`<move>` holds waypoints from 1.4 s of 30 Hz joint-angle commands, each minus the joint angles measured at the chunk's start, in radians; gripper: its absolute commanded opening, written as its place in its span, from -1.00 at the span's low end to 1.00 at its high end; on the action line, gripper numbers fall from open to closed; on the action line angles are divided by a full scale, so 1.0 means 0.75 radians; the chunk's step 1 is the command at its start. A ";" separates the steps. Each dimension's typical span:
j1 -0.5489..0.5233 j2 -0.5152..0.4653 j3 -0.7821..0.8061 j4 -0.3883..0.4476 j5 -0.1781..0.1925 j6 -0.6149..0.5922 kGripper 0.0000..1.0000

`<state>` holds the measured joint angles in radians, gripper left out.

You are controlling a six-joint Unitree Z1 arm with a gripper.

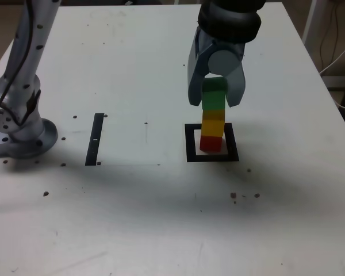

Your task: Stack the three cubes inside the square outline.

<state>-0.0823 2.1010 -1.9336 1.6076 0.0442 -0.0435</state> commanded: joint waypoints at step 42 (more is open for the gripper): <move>-0.038 0.029 0.028 -0.007 -0.015 -0.005 0.85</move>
<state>-0.1090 2.1248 -1.9148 1.5952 0.0340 -0.0457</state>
